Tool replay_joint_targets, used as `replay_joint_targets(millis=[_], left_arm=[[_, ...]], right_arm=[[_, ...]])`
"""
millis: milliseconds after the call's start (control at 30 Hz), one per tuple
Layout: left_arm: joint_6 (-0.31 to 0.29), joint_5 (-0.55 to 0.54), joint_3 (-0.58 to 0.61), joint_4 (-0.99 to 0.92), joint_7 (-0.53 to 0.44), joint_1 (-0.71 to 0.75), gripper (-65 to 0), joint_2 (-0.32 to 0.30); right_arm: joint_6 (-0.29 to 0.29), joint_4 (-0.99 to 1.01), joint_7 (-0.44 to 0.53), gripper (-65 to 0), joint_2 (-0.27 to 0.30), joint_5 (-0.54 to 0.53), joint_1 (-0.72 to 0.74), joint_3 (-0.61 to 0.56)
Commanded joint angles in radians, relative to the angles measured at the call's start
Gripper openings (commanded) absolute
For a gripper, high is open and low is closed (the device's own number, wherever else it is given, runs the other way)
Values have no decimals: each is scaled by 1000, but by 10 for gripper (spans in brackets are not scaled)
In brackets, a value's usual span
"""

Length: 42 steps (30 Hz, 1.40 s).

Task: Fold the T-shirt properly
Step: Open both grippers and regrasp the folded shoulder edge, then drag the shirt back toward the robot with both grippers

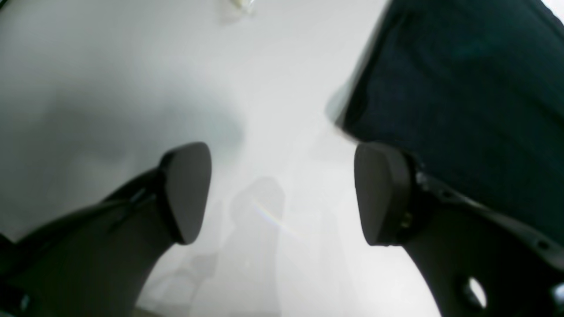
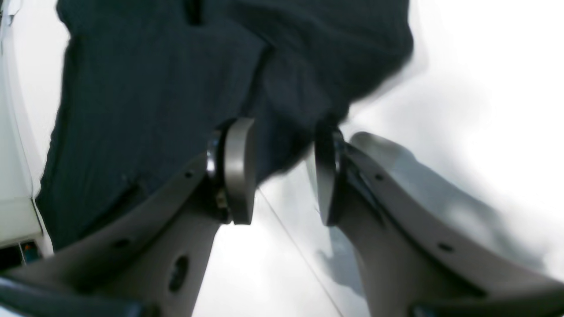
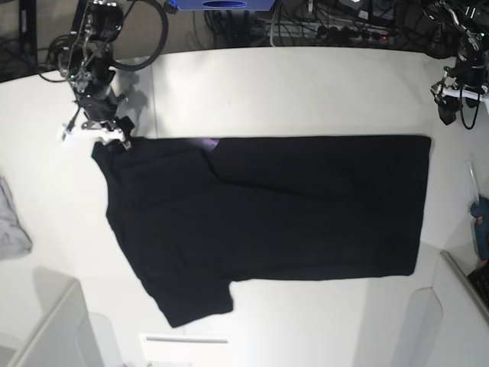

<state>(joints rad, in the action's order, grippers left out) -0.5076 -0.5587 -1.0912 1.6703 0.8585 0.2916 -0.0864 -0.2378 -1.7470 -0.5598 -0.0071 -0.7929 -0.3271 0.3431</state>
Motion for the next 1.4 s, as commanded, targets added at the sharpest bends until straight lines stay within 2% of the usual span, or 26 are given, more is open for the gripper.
replay_joint_targets(millis=[0, 167, 333, 500, 733, 1000, 1133, 1267, 1367], left_arm=[[-12, -19, -10, 4, -20, 8, -165, -17], [-12, -17, -13, -8, -20, 13, -165, -20], [-12, -17, -10, -6, -20, 7, -165, -16], [-10, -17, -2, -8, -20, 2, -165, -16], [-3, -16, 73, -17, -22, -25, -165, -14], [0, -14, 73, -181, -20, -113, -165, -22], [50, -14, 76, -221, -20, -154, -165, -23], [54, -14, 162, -256, -22, -180, -165, -34], [54, -14, 178, -292, -22, -210, -165, -36]], right_arm=[[5, -3, 19, -434, 2, -4, 4, 15], [5, 72, 44, -431, -20, -3, 10, 84], [7, 120, 44, -312, -18, -3, 38, 92], [12, 137, 44, -309, -17, -3, 70, 92], [13, 213, 42, -309, -17, -3, 122, 86], [15, 247, 42, -309, -1, -3, 136, 84], [15, 247, 42, -309, 2, -3, 135, 84], [15, 247, 42, -309, 2, -3, 135, 84], [15, 247, 40, -309, 2, -3, 133, 84]])
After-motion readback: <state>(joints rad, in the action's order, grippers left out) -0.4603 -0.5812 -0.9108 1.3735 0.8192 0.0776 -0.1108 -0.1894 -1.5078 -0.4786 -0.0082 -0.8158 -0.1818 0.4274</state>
